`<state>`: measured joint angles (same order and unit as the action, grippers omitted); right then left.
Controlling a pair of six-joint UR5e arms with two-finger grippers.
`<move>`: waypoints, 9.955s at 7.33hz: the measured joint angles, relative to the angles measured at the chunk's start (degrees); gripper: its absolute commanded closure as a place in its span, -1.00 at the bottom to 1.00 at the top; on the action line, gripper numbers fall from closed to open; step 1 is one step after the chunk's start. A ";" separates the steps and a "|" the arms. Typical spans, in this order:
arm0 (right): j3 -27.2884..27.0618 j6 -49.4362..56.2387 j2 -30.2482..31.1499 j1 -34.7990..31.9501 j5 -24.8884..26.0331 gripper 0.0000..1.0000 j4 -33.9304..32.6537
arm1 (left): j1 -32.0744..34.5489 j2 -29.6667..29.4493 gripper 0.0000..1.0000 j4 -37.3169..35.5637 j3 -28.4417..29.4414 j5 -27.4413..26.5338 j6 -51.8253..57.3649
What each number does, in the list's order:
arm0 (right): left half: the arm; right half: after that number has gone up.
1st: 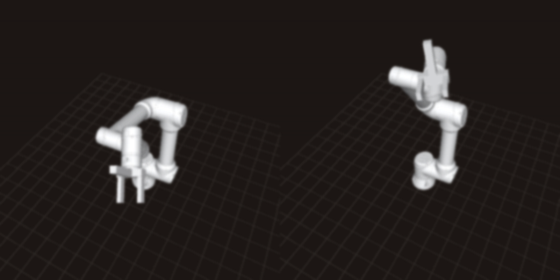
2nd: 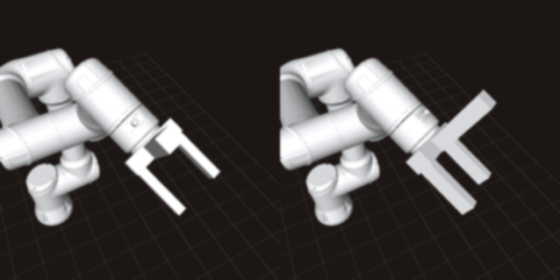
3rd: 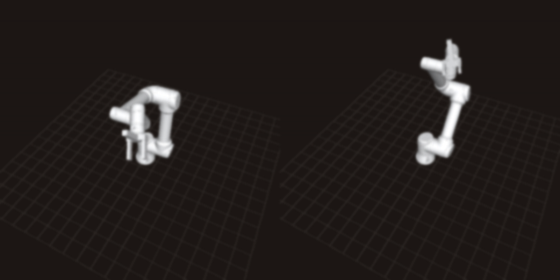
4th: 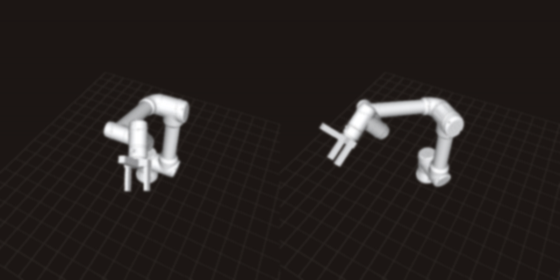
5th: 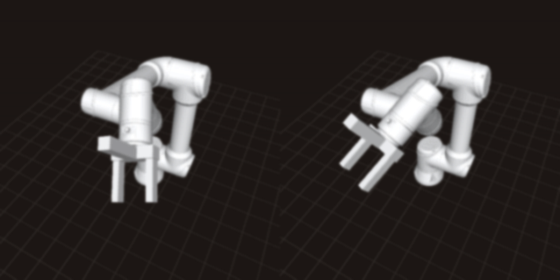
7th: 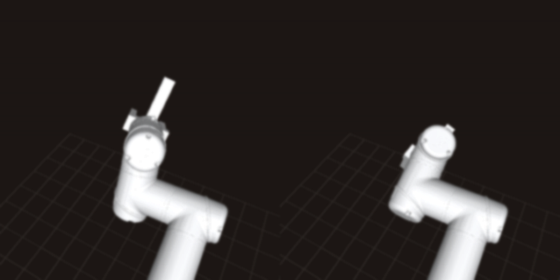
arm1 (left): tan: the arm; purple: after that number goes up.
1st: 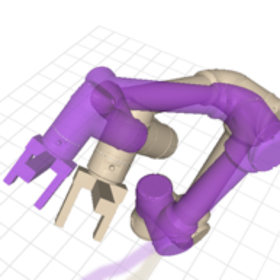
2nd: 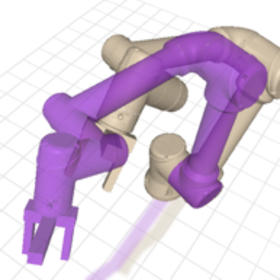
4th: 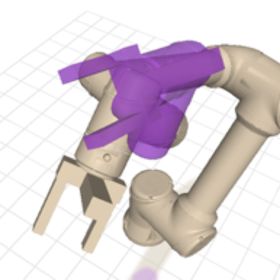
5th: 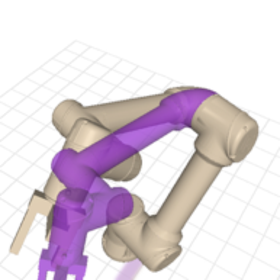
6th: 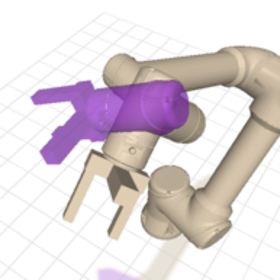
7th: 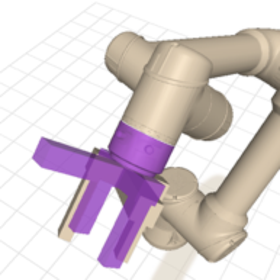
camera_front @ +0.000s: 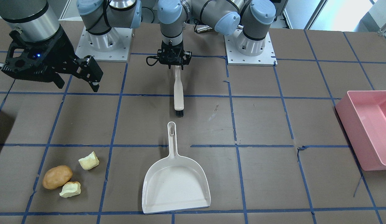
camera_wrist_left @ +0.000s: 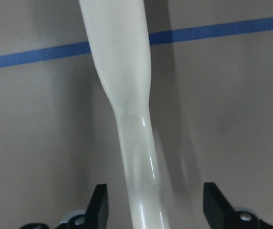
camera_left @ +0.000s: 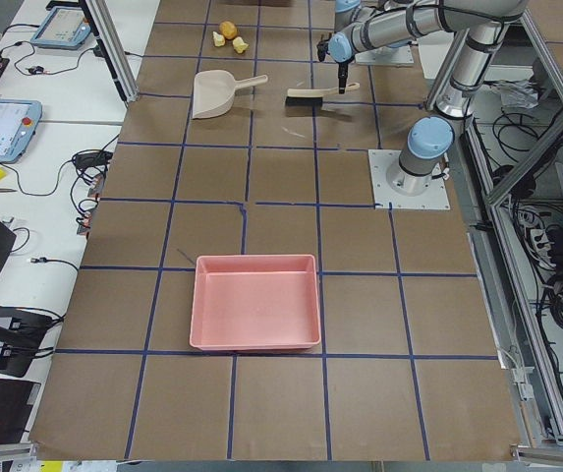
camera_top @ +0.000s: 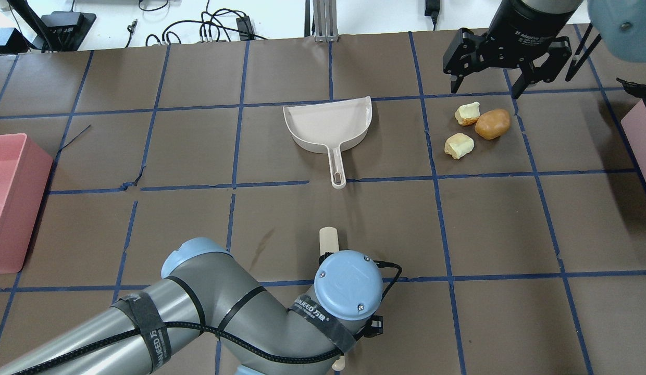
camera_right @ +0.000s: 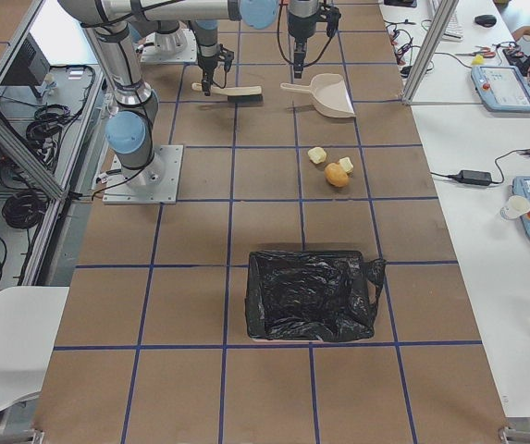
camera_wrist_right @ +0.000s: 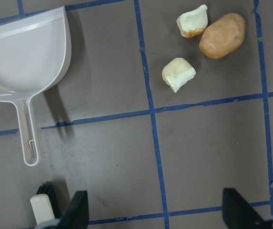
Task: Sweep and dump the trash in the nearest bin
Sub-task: 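Close the left gripper on the brush handle and lift it, then grasp the white dustpan handle with the right gripper while the left lifts the brush, then carry the dustpan beside the yellow cubes and potato with the right gripper, then sweep the cubes and potato into the dustpan with the left-held brush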
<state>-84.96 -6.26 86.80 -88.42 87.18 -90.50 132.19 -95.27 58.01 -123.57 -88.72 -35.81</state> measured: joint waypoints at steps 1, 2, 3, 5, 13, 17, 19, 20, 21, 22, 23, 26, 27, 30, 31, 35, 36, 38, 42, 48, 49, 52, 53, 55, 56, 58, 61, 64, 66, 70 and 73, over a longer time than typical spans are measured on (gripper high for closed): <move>-0.02 0.01 -0.01 0.00 0.01 -1.00 0.01 | 0.00 0.28 1.00 0.01 0.00 -0.22 0.13; -0.01 0.02 -0.01 0.00 0.01 -1.00 0.01 | -0.01 0.69 1.00 0.01 0.01 -0.87 0.27; 0.00 0.01 -0.01 0.00 0.01 -1.00 -0.03 | -0.01 0.99 1.00 -0.03 0.07 -1.70 0.39; 0.00 0.06 -0.15 0.00 0.01 -1.00 -0.12 | -0.06 2.33 1.00 -0.05 1.04 -2.48 0.50; -5.89 -1.33 -11.69 -12.18 -0.24 -0.99 -20.61 | -0.07 18.93 1.00 21.60 9.12 -3.79 -0.83; -9.62 -3.63 -15.69 -13.79 -3.62 -1.00 -32.62 | -8.50 19.75 1.00 28.42 12.59 -8.11 12.19; -13.06 -4.78 -17.98 -16.33 -3.50 -0.99 -42.37 | -16.71 19.87 1.00 29.00 12.76 -9.75 21.69; -14.57 -5.58 -18.88 -18.51 -2.41 -0.99 -46.16 | -21.67 19.88 1.00 29.04 12.82 -10.18 27.13; -15.43 -6.35 -20.15 -20.75 -0.41 -0.97 -48.35 | -26.96 19.94 1.00 29.01 12.87 -10.37 32.29; -15.96 -6.95 -21.39 -22.53 1.27 -0.97 -49.14 | -31.81 20.08 1.00 28.96 12.95 -10.39 36.64; -16.39 -7.19 -22.09 -23.24 2.02 -0.92 -49.32 | -35.77 20.25 1.00 28.93 13.02 -10.23 40.08; -18.08 -7.45 -22.08 -22.41 2.15 -0.91 -50.30 | -43.38 20.38 1.00 28.77 13.61 -9.49 44.99; -19.02 -7.65 -21.96 -22.31 1.99 -0.74 -51.56 | -44.24 20.38 1.00 28.76 13.92 -9.48 45.35; -19.67 -7.94 -21.78 -22.04 1.61 0.84 -53.34 | -44.69 20.38 1.00 28.88 14.37 -9.43 45.56; -19.67 -7.90 -21.77 -21.92 1.60 0.86 -53.39 | -44.68 20.38 1.00 28.90 14.39 -9.39 45.55; -19.60 -7.53 -21.12 -21.68 1.59 0.98 -53.61 | -44.65 20.35 1.00 28.92 14.31 -9.10 45.48; -19.54 -7.13 -20.59 -21.49 1.63 0.98 -53.63 | -44.65 20.26 1.00 28.90 14.21 -8.62 45.46; -18.26 -2.35 -17.45 -18.98 1.89 0.99 -49.66 | -44.65 19.90 1.00 28.57 14.06 -8.10 45.35; -8.20 29.15 -10.33 -1.49 -1.94 1.00 -22.65 | -44.32 18.47 1.00 28.03 14.30 -6.68 42.06; -2.01 79.75 -11.17 27.70 -1.12 1.00 -9.06 | -27.34 -0.07 1.00 14.11 24.24 -5.22 23.39; 0.24 86.37 -13.72 30.54 0.96 1.00 -9.06 | -23.47 -5.21 1.00 12.95 29.19 -5.22 19.55; 10.12 111.60 -24.10 35.84 3.80 1.00 -7.88 | -14.27 -21.12 1.00 4.49 41.43 -5.10 10.06; 12.17 117.92 -26.35 36.29 3.91 1.00 -7.97 | -12.78 -25.20 1.00 2.50 44.47 -5.05 8.64; 14.98 126.12 -29.21 36.19 3.94 1.00 -9.27 | -10.57 -30.64 1.00 1.43 49.74 -4.69 7.07; 15.53 127.79 -30.70 36.07 3.88 1.00 -10.73 | -9.19 -32.84 1.00 1.30 51.86 -4.49 5.82; 15.80 129.18 -32.93 34.83 3.42 1.00 -14.19 | -6.33 -37.67 1.00 1.29 56.81 -4.37 3.55; 15.91 131.34 -34.15 32.35 3.66 1.00 -16.67 | -3.80 -42.60 1.00 1.34 61.80 -4.49 2.10; 15.58 130.85 -35.20 32.10 3.11 1.00 -17.07 | -0.84 -44.76 1.00 1.35 63.06 -4.65 -0.13; 15.38 130.18 -35.60 32.12 2.18 1.00 -16.64 | 1.71 -46.52 1.00 1.80 64.90 -5.09 -2.31; 15.08 128.76 -35.62 32.12 0.25 1.00 -14.96 | 3.18 -47.30 1.00 5.09 70.22 -4.69 -3.30; 15.01 128.38 -35.63 32.08 -1.18 1.00 -13.63 | 4.94 -49.83 1.00 6.65 75.62 -4.54 -2.43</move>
<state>-69.96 122.13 51.17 -56.33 86.00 -104.13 137.13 -145.10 64.66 -47.95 -93.26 -38.24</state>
